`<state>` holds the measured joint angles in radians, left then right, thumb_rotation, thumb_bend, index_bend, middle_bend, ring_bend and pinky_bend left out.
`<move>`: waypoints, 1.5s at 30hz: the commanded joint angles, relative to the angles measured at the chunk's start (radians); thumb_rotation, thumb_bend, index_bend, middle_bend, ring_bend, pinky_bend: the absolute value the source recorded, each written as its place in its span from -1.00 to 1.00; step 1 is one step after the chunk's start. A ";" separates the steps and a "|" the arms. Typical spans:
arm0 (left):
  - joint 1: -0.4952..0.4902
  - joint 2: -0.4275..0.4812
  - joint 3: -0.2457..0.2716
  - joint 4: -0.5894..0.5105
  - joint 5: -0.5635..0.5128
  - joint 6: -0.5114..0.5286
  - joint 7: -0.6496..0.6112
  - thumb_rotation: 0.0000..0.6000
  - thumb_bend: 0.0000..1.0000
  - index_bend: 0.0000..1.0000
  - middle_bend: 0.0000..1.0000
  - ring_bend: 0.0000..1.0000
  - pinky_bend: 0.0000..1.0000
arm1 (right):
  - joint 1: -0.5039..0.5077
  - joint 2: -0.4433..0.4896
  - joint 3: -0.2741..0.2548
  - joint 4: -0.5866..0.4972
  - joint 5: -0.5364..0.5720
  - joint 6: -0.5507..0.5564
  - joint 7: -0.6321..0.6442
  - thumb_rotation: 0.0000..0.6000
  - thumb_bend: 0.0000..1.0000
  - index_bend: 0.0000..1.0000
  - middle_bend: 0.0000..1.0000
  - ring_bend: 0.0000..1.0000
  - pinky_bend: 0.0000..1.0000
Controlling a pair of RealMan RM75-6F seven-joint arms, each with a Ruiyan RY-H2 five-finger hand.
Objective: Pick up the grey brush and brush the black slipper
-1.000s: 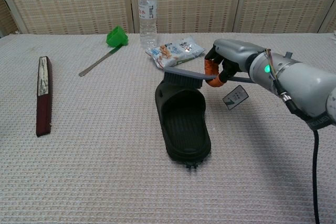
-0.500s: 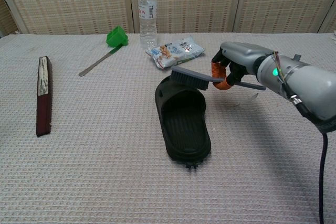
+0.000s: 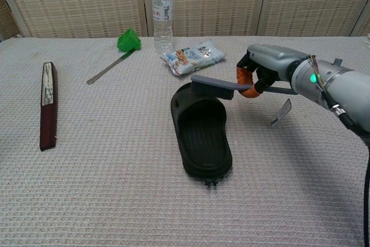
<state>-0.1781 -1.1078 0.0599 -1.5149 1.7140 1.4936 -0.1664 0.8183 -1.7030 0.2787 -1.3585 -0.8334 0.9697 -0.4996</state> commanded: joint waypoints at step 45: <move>0.009 0.000 0.006 -0.001 0.011 0.015 0.016 1.00 1.00 -1.00 -1.00 -1.00 -0.78 | -0.022 0.065 -0.042 -0.115 -0.028 0.108 -0.050 1.00 0.67 0.51 0.30 0.46 0.93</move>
<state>-0.1697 -1.1075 0.0653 -1.5165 1.7245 1.5085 -0.1501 0.8253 -1.6723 0.2545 -1.4412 -0.8387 1.0544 -0.5667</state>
